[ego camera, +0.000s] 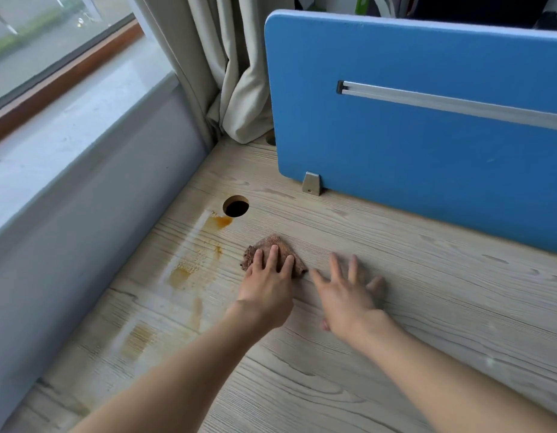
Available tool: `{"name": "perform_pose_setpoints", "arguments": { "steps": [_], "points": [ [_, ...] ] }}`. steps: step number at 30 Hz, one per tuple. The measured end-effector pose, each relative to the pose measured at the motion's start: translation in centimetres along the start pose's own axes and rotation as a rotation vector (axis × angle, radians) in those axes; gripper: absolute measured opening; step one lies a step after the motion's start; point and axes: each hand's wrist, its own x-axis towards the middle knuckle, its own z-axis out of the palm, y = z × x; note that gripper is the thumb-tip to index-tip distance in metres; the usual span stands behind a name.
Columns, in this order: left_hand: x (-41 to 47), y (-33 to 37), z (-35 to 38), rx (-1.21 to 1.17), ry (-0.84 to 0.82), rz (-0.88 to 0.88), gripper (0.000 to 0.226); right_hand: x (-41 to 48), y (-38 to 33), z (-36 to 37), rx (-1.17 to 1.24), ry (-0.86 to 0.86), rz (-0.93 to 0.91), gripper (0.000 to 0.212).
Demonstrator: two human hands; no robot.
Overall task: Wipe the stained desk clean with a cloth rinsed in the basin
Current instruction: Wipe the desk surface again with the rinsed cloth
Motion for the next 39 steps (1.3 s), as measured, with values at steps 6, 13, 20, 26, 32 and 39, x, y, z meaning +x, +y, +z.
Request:
{"name": "perform_pose_setpoints", "arguments": {
  "steps": [6, 13, 20, 26, 32, 39],
  "points": [
    [-0.2, 0.3, 0.6, -0.007, 0.039, -0.032, 0.072, -1.0, -1.7, 1.2, -0.113, -0.092, -0.059, 0.121],
    [-0.6, -1.8, 0.9, -0.019, 0.046, -0.009, 0.074, -0.9, -1.9, 1.1, -0.096, -0.099, -0.052, 0.118],
    [-2.4, -1.1, 2.5, 0.019, 0.037, 0.011, 0.077, -1.1, -1.7, 0.9, -0.092, -0.105, -0.058, 0.119],
    [-1.3, -2.2, 1.5, -0.028, 0.063, -0.02, 0.075, -2.4, -2.3, 2.1, -0.137, -0.083, -0.142, 0.108],
    [-3.6, -2.2, 3.0, -0.013, 0.033, 0.004, 0.079, -3.1, -3.2, 2.9, -0.206, -0.116, -0.155, 0.118],
    [-3.2, -2.3, 2.2, -0.081, 0.033, -0.054, 0.074, -3.2, -3.2, 2.9, -0.183, -0.13, -0.143, 0.12]
  ]
}}
